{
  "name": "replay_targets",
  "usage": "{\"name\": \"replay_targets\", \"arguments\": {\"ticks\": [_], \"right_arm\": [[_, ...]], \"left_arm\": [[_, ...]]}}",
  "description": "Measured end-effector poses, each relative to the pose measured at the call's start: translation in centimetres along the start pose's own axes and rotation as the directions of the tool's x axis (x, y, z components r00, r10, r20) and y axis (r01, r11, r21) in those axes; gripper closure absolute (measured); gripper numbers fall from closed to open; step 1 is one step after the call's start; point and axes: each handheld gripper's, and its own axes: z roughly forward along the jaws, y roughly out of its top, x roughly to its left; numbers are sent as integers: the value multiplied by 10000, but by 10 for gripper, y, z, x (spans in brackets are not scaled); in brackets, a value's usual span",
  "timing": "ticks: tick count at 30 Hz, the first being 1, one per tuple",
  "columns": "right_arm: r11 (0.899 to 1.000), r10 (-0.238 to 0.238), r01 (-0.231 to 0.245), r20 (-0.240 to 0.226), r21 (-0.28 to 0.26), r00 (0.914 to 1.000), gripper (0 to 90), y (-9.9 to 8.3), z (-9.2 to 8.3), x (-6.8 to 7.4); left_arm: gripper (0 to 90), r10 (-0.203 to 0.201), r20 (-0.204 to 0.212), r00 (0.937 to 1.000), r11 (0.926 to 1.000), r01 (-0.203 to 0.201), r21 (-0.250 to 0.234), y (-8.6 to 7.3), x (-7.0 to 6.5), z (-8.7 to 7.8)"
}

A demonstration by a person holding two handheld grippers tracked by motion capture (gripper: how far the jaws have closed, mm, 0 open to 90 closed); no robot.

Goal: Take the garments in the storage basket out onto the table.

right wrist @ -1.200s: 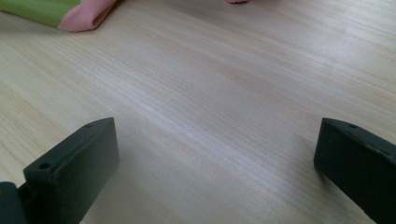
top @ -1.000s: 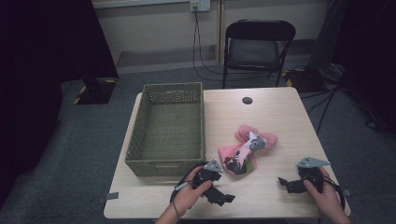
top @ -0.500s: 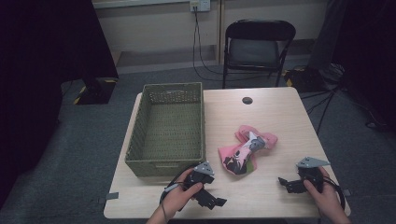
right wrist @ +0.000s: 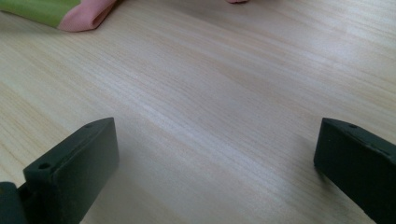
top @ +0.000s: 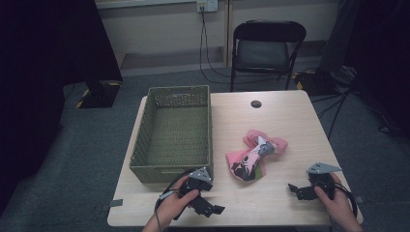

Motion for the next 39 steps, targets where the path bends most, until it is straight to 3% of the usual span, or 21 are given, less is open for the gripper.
{"name": "replay_targets", "arguments": {"ticks": [11, 18, 32, 39], "right_arm": [[10000, 7, -7, 3, 2, 10000, 0, 0, 0, 0], [10000, 4, -4, 2, 3, 10000, 0, 0, 0, 0], [10000, 5, -5, 1, 3, 10000, 0, 0, 0, 0], [10000, 4, -4, 2, 3, 10000, 0, 0, 0, 0]], "left_arm": [[24, -52, -122, 9999, 9999, 54, 149, -10, 7, -15], [23, -90, -68, 9999, 10000, 90, -2, -13, 9, -25], [24, -78, -296, 9995, 10000, 77, -36, -19, 15, -33], [24, -113, -460, 9989, 9996, 101, -275, -24, 19, -44]]}}
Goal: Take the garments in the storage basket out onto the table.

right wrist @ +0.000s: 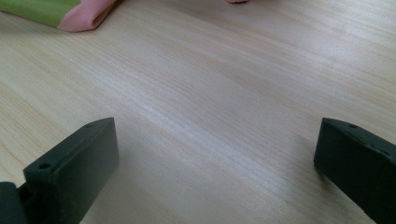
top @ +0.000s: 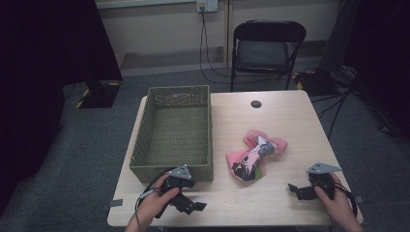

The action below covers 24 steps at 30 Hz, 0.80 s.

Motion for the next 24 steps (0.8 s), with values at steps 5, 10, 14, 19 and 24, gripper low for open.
{"name": "replay_targets", "arguments": {"ticks": [5, 10, 14, 19, 24], "right_arm": [[10000, -1, 1, 0, -1, 10000, 0, 0, 0, 0], [10000, -1, 1, 0, -1, 10000, 0, 0, 0, 0], [10000, 1, -1, 1, -2, 10000, 0, 0, 0, 0], [10000, 4, -4, 1, 1, 10000, 0, 0, 0, 0], [10000, 1, -1, 2, 0, 10000, 0, 0, 0, 0]], "left_arm": [[23, 64, -67, 10000, 10000, -64, -7, -4, 2, -5], [23, 42, -60, 10000, 10000, -42, 35, -6, 3, -6], [23, 58, -24, 10000, 9999, -58, 99, -8, 4, -8], [23, -48, -13, 10000, 9997, 48, 220, -13, 8, -10], [23, -148, 100, 9998, 9996, 145, 254, -16, 10, -12]]}}
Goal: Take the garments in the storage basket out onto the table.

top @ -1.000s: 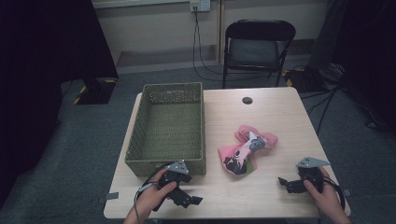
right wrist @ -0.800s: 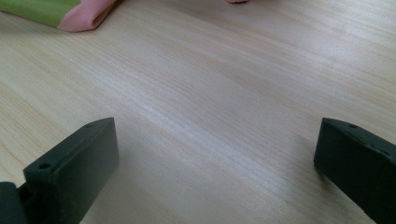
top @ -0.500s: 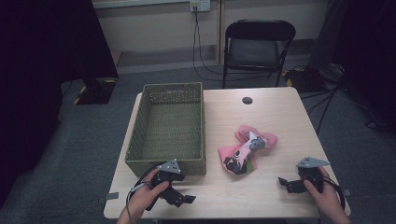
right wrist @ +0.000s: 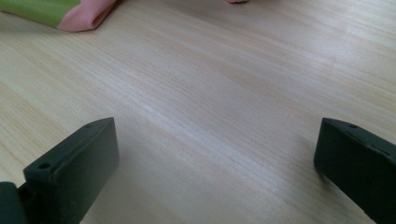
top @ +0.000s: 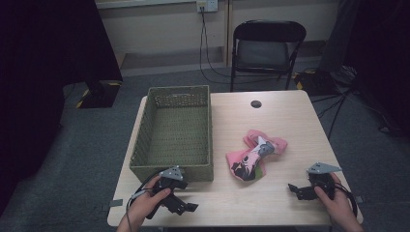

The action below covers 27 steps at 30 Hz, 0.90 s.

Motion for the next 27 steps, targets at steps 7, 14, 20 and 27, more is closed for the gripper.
{"name": "replay_targets", "arguments": {"ticks": [7, 14, 20, 27], "right_arm": [[10000, -2, 2, 0, 0, 10000, 0, 0, 0, 0], [10000, -3, 3, 2, -2, 10000, 0, 0, 0, 0], [10000, 1, -1, 0, -2, 10000, 0, 0, 0, 0], [10000, 1, -1, 0, 0, 10000, 0, 0, 0, 0]], "left_arm": [[24, -90, 66, 9999, 9999, 91, -52, -5, 4, -5], [23, -265, 9, 9996, 9995, 265, -186, -10, 10, -12], [23, -343, 35, 9994, 9991, 344, -230, -15, 13, -17], [23, -399, -22, 9992, 9986, 398, -338, -20, 17, -21]]}}
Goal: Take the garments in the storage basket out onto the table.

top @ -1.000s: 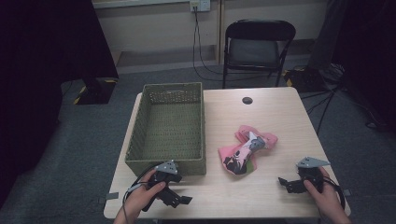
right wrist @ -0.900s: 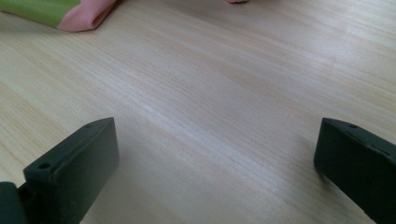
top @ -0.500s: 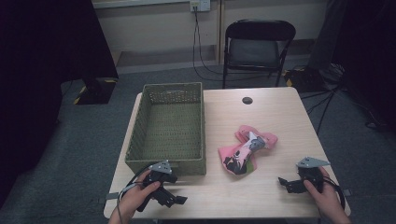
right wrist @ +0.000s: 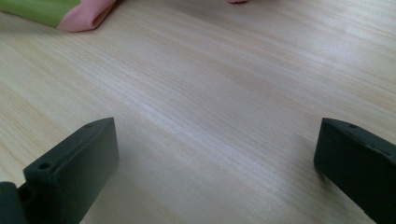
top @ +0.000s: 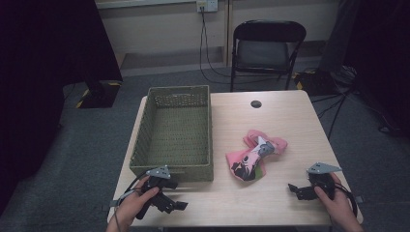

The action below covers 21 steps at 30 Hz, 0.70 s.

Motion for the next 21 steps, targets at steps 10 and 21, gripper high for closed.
{"name": "replay_targets", "arguments": {"ticks": [10, 21], "right_arm": [[10000, -1, 1, 1, 0, 10000, 0, 0, 0, 0], [10000, 0, 0, 1, -1, 10000, 0, 0, 0, 0]], "left_arm": [[23, -104, -63, 9999, 9999, 103, -120, -8, 6, -8], [23, -24, -368, 9993, 9995, 13, -303, -16, 13, -18]]}}
